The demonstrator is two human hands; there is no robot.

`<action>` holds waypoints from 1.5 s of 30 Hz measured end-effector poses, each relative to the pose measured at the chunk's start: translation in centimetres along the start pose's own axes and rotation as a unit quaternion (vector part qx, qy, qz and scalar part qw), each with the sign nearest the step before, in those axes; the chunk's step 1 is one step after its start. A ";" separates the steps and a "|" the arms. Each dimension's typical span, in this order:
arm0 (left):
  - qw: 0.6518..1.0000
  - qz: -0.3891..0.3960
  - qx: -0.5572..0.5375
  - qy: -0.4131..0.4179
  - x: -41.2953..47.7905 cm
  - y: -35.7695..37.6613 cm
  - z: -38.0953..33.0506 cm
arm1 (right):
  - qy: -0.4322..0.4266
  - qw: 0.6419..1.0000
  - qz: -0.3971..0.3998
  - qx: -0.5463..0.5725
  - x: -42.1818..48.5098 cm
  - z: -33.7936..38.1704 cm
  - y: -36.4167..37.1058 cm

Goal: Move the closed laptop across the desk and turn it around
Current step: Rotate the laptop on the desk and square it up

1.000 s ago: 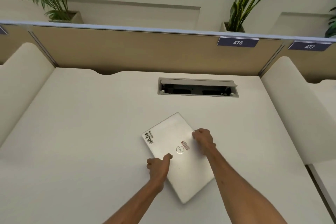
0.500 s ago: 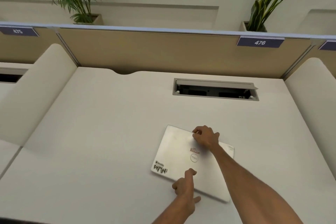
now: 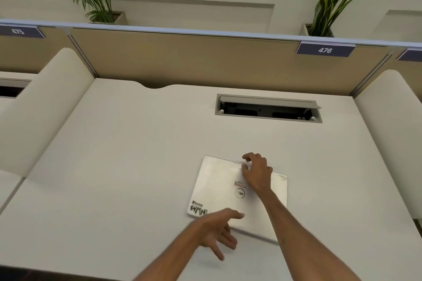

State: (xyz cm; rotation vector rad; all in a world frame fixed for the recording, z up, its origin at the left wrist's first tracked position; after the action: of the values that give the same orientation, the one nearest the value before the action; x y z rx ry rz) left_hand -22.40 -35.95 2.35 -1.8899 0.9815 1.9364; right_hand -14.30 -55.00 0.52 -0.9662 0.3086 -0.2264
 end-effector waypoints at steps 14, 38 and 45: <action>0.885 -0.359 0.059 0.291 -0.2 -10.4 -5.3 | 0.315 0.908 -0.241 0.137 -10.5 -7.3 0.7; 0.926 -0.212 -0.116 0.291 2.8 -7.2 -4.3 | 0.355 0.893 -0.167 0.220 -6.3 -12.3 -3.2; 0.929 -0.203 -0.090 0.295 2.0 -7.1 -4.2 | 0.336 0.898 -0.157 0.234 -6.3 -12.5 -3.8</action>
State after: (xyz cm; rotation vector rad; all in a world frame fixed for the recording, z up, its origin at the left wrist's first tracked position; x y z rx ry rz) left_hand -14.96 -33.86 -1.28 -2.6086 0.4740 1.2763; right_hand -24.85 -64.68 -1.97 -0.4220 0.6945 -0.9015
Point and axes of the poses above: each hand's wrist, its own x-axis towards the middle knuckle, its own y-axis out of the palm, z = x × y, the point moved 3 cm from there along x, towards the middle knuckle, and after that the axes turned 9 degrees about -y, right-handed, at the moved point
